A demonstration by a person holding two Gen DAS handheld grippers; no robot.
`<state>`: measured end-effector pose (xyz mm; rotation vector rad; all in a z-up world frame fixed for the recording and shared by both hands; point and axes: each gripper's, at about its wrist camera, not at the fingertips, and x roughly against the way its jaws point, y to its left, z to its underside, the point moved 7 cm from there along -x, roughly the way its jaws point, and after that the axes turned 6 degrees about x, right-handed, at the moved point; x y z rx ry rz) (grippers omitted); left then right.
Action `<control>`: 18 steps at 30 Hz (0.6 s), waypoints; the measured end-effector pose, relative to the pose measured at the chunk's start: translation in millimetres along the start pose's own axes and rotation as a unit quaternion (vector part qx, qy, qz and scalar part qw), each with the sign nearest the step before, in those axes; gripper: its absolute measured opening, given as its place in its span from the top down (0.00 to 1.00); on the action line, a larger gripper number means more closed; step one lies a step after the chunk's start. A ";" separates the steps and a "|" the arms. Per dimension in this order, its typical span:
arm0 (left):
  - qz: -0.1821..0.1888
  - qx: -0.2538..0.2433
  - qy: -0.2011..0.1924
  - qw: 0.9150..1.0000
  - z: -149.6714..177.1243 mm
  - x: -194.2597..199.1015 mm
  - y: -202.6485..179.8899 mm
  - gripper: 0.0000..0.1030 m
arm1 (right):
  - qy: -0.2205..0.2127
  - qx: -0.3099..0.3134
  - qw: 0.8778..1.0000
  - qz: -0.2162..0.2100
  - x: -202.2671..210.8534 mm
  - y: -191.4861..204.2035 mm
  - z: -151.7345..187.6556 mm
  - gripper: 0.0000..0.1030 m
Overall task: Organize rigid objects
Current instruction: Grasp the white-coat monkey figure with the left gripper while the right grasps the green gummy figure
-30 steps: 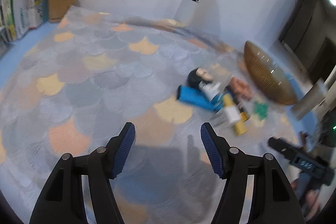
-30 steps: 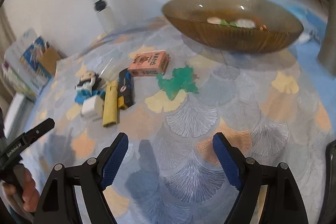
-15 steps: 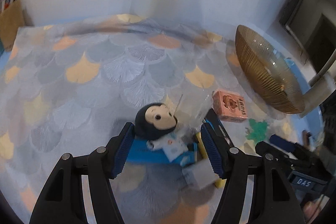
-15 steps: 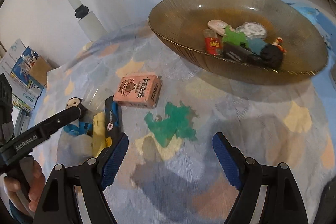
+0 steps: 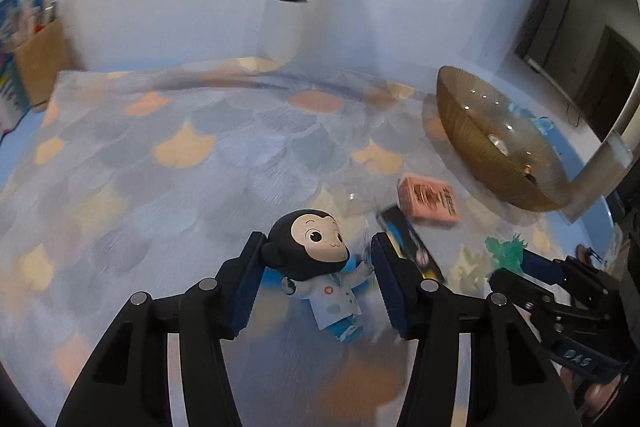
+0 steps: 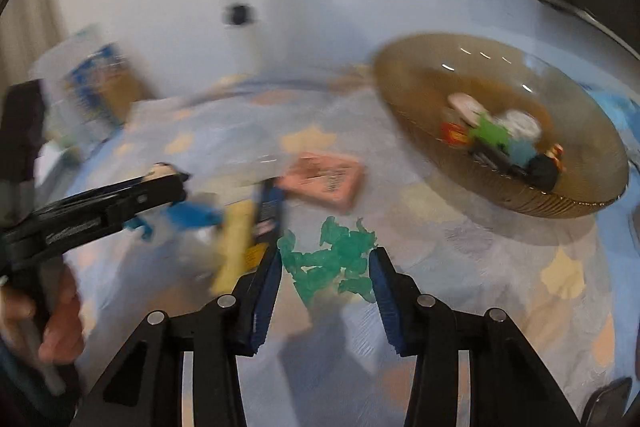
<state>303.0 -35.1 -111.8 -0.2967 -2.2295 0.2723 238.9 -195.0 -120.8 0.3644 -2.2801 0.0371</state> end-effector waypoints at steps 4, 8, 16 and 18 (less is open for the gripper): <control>-0.022 0.009 -0.019 1.000 30.8 32.4 18.8 0.51 | 0.037 0.074 0.996 -0.043 7.3 31.3 29.7 0.57; -0.055 0.012 -0.012 0.998 55.6 34.8 37.8 0.51 | 0.076 0.130 0.988 -0.037 -0.4 44.7 61.2 0.57; -0.067 0.005 -0.029 0.997 67.9 38.6 53.1 0.50 | 0.075 0.056 0.995 0.024 30.4 7.6 77.8 0.47; -0.062 0.008 -0.030 0.998 68.0 38.3 53.6 0.50 | 0.073 0.022 0.997 0.006 36.2 9.4 78.1 0.47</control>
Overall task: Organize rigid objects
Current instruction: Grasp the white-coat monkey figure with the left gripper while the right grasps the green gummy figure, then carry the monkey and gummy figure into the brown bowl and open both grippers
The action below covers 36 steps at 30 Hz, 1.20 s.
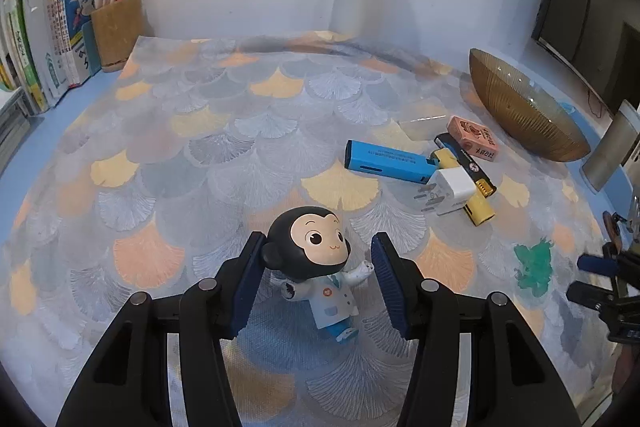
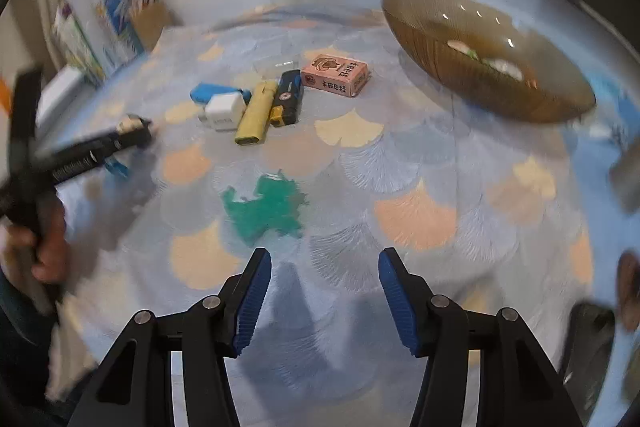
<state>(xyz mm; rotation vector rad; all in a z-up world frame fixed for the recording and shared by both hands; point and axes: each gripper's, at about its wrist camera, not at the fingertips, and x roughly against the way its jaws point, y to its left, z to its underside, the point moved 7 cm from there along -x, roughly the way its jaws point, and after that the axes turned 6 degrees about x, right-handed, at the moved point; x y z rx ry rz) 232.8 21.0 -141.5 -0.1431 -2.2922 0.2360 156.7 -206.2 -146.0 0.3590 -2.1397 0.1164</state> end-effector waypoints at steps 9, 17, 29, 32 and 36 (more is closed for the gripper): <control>0.003 -0.002 -0.002 1.000 0.9 0.0 -1.0 0.50 | -0.008 -0.048 0.999 -0.014 -38.0 42.5 -31.3 0.49; 0.001 -0.005 -0.003 1.000 0.6 -0.1 -1.1 0.50 | -0.032 0.006 0.997 0.071 -45.8 46.7 -39.8 0.59; 0.022 -0.018 0.000 1.000 -3.9 9.2 -26.2 0.51 | -0.053 -0.017 0.997 0.045 0.1 26.4 13.5 0.62; 0.050 -0.048 -0.017 0.997 -24.6 21.1 -69.7 0.51 | -0.076 -0.041 0.995 0.056 24.1 -5.8 1.6 0.62; 0.095 -0.100 -0.034 0.990 -60.9 33.5 -142.7 0.51 | -0.126 -0.061 0.986 0.089 62.9 -53.7 -40.1 0.62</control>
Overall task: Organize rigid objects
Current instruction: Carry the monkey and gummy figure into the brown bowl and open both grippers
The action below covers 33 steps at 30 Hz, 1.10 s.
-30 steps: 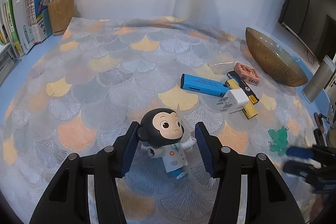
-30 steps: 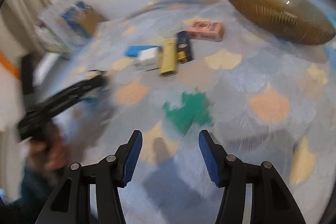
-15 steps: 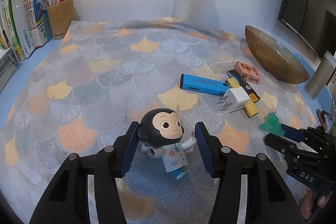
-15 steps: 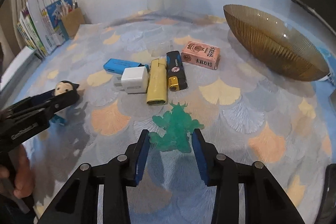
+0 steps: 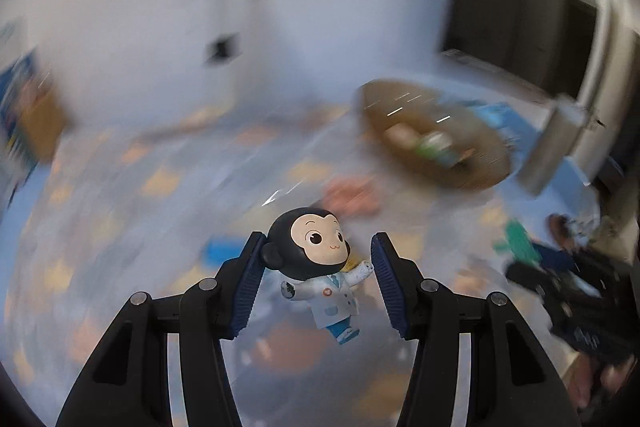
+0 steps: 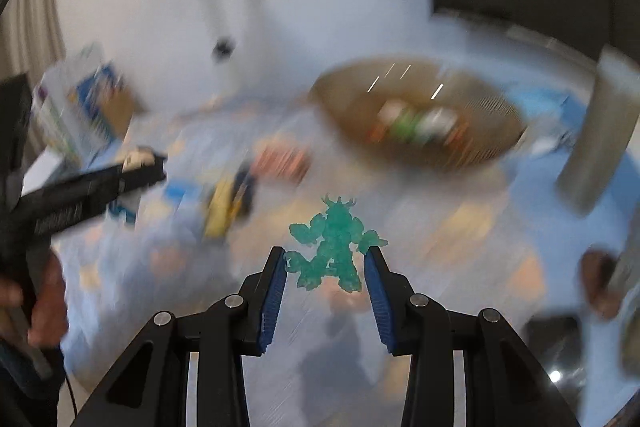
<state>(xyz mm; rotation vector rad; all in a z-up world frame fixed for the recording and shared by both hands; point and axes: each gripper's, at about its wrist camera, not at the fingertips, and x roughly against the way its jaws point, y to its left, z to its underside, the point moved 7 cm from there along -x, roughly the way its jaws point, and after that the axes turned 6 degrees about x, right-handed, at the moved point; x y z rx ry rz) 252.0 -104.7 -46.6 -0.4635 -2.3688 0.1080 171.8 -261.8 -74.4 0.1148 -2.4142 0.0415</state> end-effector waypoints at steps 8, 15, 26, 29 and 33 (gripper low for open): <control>0.080 0.009 0.004 0.997 -80.7 -56.1 -76.9 0.51 | -0.044 -0.021 0.996 0.080 3.9 -83.6 -86.5 0.61; 0.073 0.040 0.045 0.996 -76.9 -121.5 -91.5 0.51 | 0.001 -0.066 0.994 0.086 -41.3 -141.3 -92.1 0.61; 0.079 0.051 0.003 0.996 -88.8 -88.2 -73.3 0.30 | 0.004 -0.107 0.991 0.080 -38.7 -161.2 -82.4 0.43; 0.071 0.075 -0.025 0.994 -88.9 -48.4 -44.4 0.30 | -0.006 -0.103 0.992 0.070 -18.7 -147.2 -80.8 0.43; 0.023 0.068 -0.067 0.995 -84.0 8.2 -6.6 0.30 | -0.017 -0.095 0.995 0.021 3.0 -107.0 -84.9 0.43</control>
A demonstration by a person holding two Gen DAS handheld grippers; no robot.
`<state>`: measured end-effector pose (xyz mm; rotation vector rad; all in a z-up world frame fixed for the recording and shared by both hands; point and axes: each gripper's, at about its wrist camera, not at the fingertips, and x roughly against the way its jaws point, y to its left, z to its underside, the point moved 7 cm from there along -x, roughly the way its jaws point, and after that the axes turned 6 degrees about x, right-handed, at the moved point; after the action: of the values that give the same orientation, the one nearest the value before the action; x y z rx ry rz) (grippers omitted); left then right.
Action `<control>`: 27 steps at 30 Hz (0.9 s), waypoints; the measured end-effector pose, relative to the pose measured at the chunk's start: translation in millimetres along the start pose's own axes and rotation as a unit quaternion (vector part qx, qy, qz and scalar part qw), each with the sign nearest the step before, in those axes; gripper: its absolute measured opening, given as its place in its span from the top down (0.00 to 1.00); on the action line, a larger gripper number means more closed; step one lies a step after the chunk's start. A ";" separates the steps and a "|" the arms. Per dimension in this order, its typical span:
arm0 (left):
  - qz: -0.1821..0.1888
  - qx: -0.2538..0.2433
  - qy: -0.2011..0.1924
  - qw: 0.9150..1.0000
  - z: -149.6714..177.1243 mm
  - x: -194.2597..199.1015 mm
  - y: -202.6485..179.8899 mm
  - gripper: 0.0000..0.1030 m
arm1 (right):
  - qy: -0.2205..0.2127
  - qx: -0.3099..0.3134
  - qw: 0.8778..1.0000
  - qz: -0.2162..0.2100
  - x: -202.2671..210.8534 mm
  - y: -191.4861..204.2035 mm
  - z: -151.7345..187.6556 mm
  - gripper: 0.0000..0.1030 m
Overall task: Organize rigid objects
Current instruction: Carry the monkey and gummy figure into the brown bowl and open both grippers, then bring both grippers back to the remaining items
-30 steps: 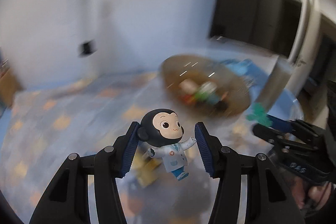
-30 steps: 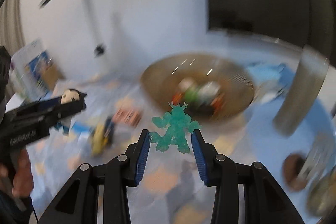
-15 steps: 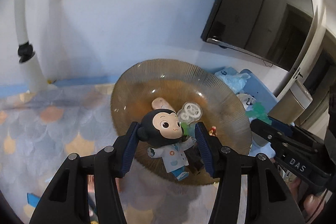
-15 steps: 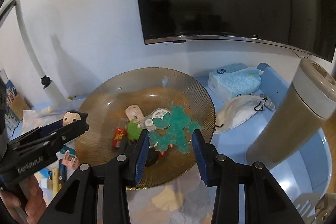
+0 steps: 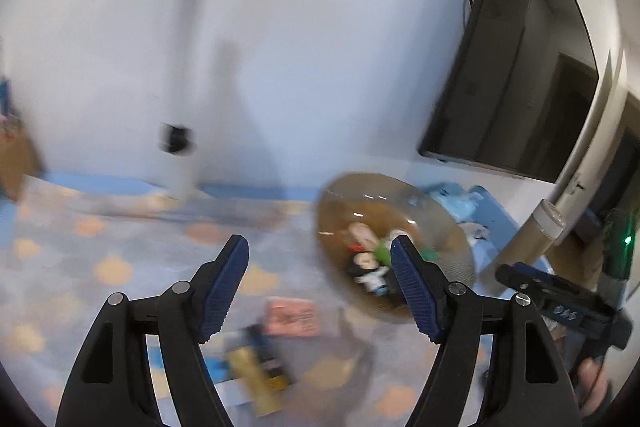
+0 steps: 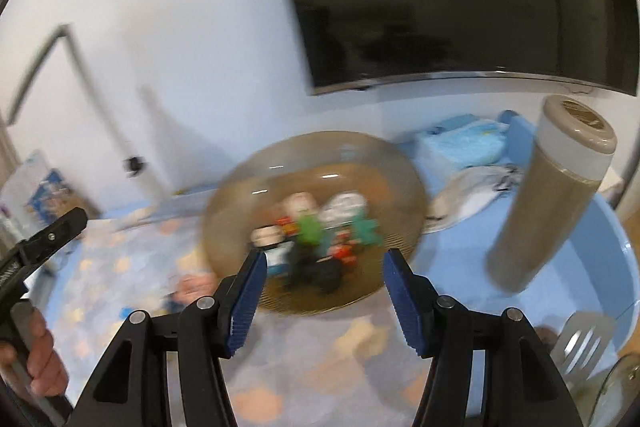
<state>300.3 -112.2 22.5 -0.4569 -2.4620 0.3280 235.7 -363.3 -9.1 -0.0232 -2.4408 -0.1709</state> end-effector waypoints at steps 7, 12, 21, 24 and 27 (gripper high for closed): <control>-0.063 0.016 0.005 0.998 43.3 46.2 70.2 0.27 | 0.007 0.057 0.997 -0.042 -2.5 90.7 50.5 0.24; -0.102 0.038 0.053 0.993 111.2 26.2 129.9 0.28 | 0.041 0.124 0.991 -0.038 -51.3 133.8 118.2 0.24; -0.117 0.012 0.072 0.990 143.0 5.3 140.4 0.28 | 0.061 0.175 0.982 -0.026 -75.4 145.7 147.0 0.23; -0.106 -0.007 0.078 0.991 146.7 5.3 133.3 0.28 | 0.072 0.152 0.985 -0.039 -78.7 138.4 145.9 0.23; -0.077 -0.037 0.104 0.991 148.1 0.1 120.5 0.28 | 0.073 0.143 0.985 -0.061 -76.2 138.9 143.9 0.34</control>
<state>240.0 -21.0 -134.1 -0.3124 -2.2936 0.1183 211.1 -204.9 -150.9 0.2571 -2.2994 0.1205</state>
